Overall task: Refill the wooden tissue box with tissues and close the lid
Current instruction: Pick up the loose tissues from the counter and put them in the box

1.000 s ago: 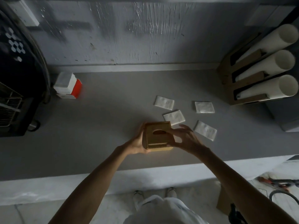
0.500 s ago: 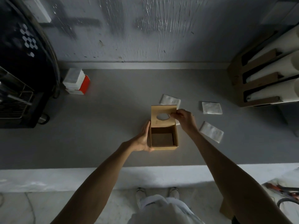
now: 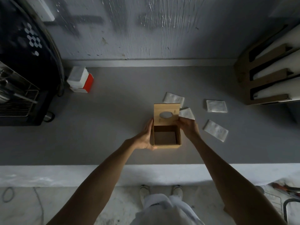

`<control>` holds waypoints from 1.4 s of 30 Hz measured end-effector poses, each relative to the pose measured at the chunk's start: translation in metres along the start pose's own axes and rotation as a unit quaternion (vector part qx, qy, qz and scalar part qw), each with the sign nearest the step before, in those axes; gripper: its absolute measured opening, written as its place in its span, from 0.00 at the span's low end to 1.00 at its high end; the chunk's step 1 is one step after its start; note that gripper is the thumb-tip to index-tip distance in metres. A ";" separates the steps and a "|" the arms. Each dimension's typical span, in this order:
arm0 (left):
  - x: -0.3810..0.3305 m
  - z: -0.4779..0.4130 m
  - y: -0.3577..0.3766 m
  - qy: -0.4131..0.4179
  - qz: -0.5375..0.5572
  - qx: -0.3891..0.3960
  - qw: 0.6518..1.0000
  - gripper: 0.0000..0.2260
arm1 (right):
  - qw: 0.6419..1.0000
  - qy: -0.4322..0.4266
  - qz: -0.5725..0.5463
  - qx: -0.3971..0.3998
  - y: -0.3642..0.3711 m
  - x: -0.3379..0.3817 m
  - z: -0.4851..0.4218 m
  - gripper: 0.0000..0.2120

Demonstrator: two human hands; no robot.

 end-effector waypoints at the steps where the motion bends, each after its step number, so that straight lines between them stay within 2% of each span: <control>1: -0.003 0.002 -0.001 0.000 0.006 0.016 1.000 0.64 | 1.000 -0.003 -0.007 0.000 0.000 0.002 0.002 0.08; 4: 0.006 -0.007 0.004 0.046 0.031 0.033 0.998 0.59 | 0.999 -0.032 0.026 -0.009 0.001 -0.002 0.005 0.09; 6: 0.022 -0.021 0.007 0.062 0.037 0.040 0.997 0.62 | 0.999 -0.042 0.025 -0.002 0.000 -0.004 0.003 0.10; 9: 0.013 -0.011 0.003 0.074 -0.019 0.013 0.997 0.67 | 0.998 -0.061 -0.020 0.011 0.000 -0.004 0.002 0.12; 11: -0.003 0.007 -0.001 0.098 -0.070 -0.007 0.993 0.66 | 0.996 -0.024 -0.061 0.068 -0.001 -0.006 0.006 0.17; 13: -0.007 0.013 0.000 0.113 -0.068 -0.019 0.991 0.64 | 0.985 0.003 -0.086 0.152 -0.004 -0.012 0.014 0.26; 15: -0.005 0.016 0.002 0.112 -0.054 -0.027 0.992 0.64 | 0.982 0.019 -0.060 0.179 -0.012 -0.024 0.025 0.30; 17: -0.005 0.014 0.005 0.108 -0.043 -0.023 0.993 0.65 | 0.991 0.032 -0.032 0.127 -0.030 -0.041 0.034 0.27; 19: -0.006 0.009 0.007 0.094 -0.010 0.000 0.995 0.63 | 0.998 0.058 0.011 0.028 -0.058 -0.056 0.039 0.18; 22: -0.009 0.006 0.008 0.093 0.027 0.028 0.995 0.60 | 0.980 0.140 0.092 -0.105 -0.109 -0.075 0.034 0.08; 24: -0.007 0.001 0.007 0.081 0.026 0.020 0.996 0.62 | 0.967 0.169 0.129 -0.139 -0.139 -0.089 0.025 0.07; 28: -0.001 -0.003 0.010 0.089 -0.004 -0.005 0.996 0.63 | 0.958 0.188 0.176 -0.126 -0.168 -0.115 0.003 0.08; 34: -0.004 -0.006 0.011 0.142 -0.060 -0.047 0.987 0.62 | 0.957 0.170 0.227 -0.066 -0.153 -0.132 -0.012 0.11; 42: 0.002 -0.016 0.010 0.146 -0.021 -0.036 0.988 0.60 | 0.930 0.198 0.308 -0.017 -0.149 -0.131 -0.027 0.13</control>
Point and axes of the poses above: each hand's wrist, its own z-axis away from the middle knuckle, its own y-axis out of the palm, x = y × z, the point moved 2 cm from there along -z, towards the middle knuckle, and after that the axes turned 2 degrees about -y, right-handed, at the moved point
